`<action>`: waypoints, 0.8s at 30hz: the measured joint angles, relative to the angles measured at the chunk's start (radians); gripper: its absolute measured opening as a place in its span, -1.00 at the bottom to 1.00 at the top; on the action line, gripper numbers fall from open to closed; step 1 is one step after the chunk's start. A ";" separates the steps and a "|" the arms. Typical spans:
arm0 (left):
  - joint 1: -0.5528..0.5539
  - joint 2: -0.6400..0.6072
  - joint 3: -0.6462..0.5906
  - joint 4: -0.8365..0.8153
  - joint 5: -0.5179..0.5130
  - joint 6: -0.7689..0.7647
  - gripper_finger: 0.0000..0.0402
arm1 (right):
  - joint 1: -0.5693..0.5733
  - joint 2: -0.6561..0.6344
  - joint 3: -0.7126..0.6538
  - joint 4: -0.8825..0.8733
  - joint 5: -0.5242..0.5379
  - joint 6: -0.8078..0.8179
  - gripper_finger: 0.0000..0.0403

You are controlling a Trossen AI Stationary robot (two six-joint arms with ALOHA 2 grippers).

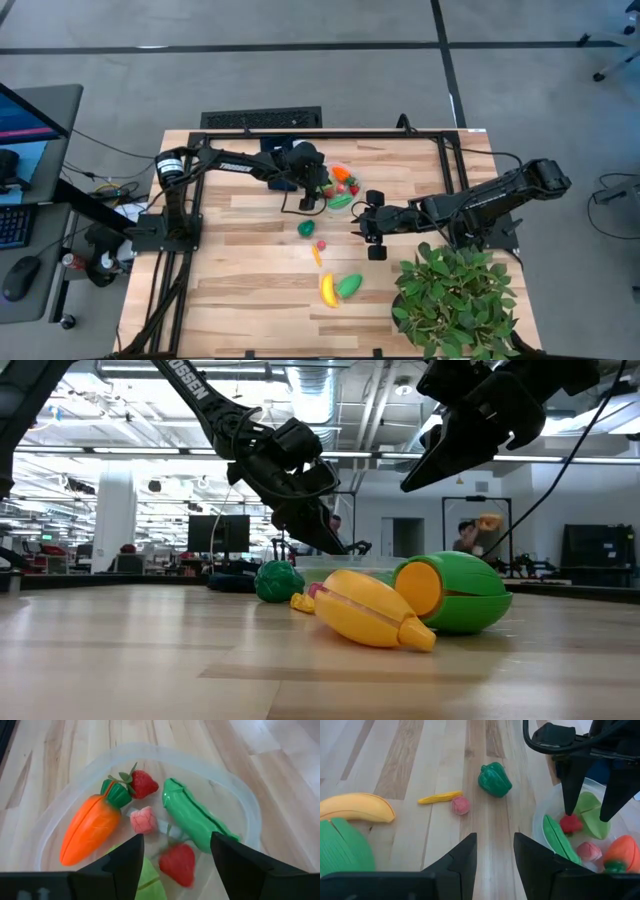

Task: Pick and placing Produce into tupperware
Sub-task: Put the green corn into the transparent container

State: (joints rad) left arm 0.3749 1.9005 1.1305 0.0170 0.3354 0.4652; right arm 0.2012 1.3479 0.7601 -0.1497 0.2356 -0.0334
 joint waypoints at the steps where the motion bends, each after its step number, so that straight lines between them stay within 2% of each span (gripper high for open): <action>1: -0.002 -0.006 0.000 -0.002 0.000 0.000 0.11 | 0.000 0.000 0.000 0.000 0.000 0.000 -0.40; 7: -0.020 -0.083 0.000 -0.018 0.051 0.012 0.11 | 0.000 0.000 0.000 -0.008 0.000 0.000 -0.40; 12: -0.040 -0.218 0.000 -0.137 0.062 0.061 0.11 | 0.004 0.000 -0.005 0.001 0.001 -0.007 -0.40; 20: -0.083 -0.456 -0.015 -0.376 0.088 0.074 0.11 | -0.060 -0.002 -0.210 0.318 -0.002 -0.053 -0.40; 24: -0.111 -0.574 -0.060 -0.424 0.076 0.070 0.11 | -0.116 -0.002 -0.321 0.528 -0.082 -0.042 -0.40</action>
State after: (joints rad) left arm 0.2636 1.3263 1.0703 -0.4066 0.4117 0.5352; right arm 0.0851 1.3460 0.4388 0.3784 0.1537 -0.0755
